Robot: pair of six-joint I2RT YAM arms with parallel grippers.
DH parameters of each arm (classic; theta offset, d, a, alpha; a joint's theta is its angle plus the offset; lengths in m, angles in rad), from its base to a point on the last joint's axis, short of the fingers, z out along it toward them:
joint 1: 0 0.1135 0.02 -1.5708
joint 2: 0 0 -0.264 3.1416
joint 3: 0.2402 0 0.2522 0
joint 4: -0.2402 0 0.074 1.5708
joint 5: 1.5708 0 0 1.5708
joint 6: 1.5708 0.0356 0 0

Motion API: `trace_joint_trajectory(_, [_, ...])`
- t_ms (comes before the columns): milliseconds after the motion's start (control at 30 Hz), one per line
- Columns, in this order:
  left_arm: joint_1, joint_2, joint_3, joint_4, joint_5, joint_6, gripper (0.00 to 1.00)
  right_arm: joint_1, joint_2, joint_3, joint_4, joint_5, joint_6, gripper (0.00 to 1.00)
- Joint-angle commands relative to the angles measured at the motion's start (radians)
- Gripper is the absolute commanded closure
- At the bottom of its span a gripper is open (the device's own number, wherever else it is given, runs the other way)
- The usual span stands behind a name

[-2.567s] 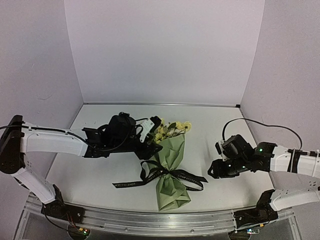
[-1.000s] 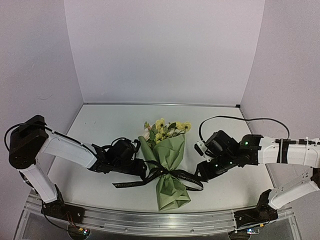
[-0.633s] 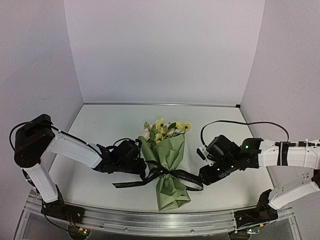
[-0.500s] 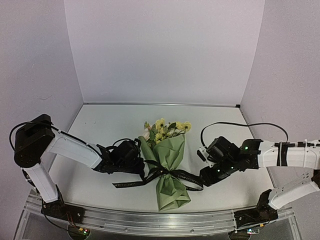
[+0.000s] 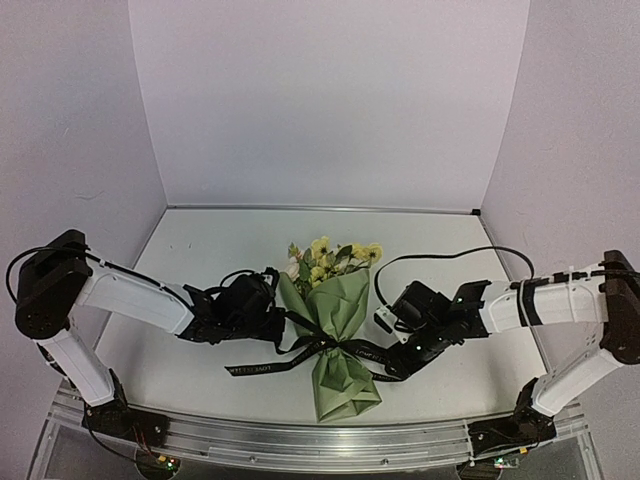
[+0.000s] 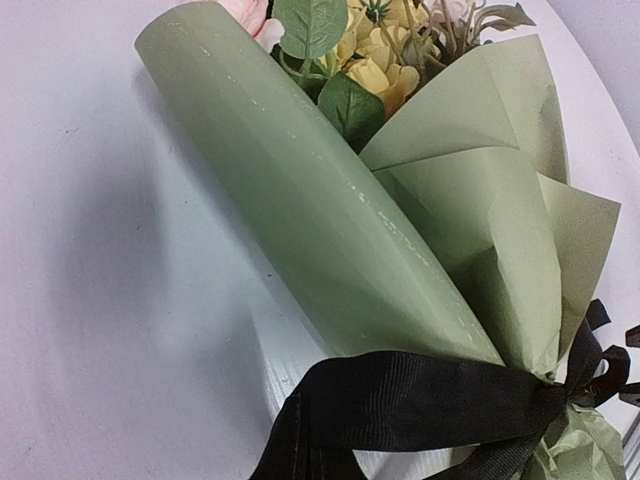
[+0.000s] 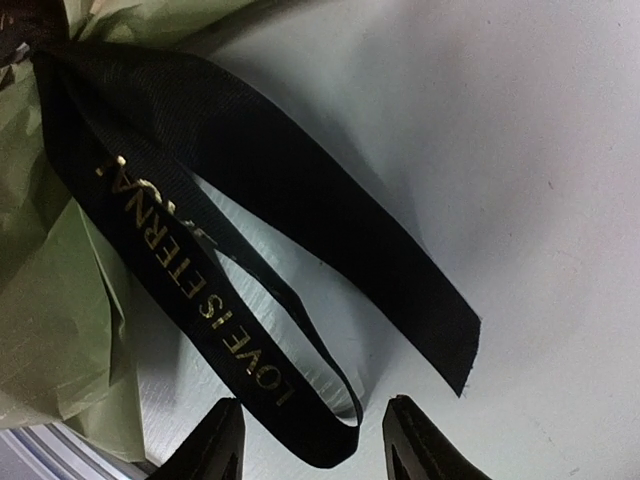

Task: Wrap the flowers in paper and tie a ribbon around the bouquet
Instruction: Tie the half-tied ribbon around the folded bouquet.

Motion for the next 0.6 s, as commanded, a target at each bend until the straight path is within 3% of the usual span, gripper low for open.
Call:
trace_joint_trajectory(0, [0.019,-0.034,-0.002,0.007,0.043,0.045,1.0,0.003,0.045,0.061,0.038,-0.011,-0.068,0.51])
trace_joint_trajectory(367, [0.061,-0.054,-0.014,0.005,0.104,0.071,1.0,0.002,0.107,0.071,0.031,0.007,-0.044,0.67])
trace_joint_trajectory(533, [0.081,-0.064,-0.024,0.003,0.124,0.085,1.0,0.003,0.111,0.111,-0.035,0.042,-0.009,0.98])
trace_joint_trajectory(567, [0.086,-0.069,-0.029,0.003,0.127,0.088,1.0,0.003,0.108,0.118,-0.048,0.049,0.008,1.0])
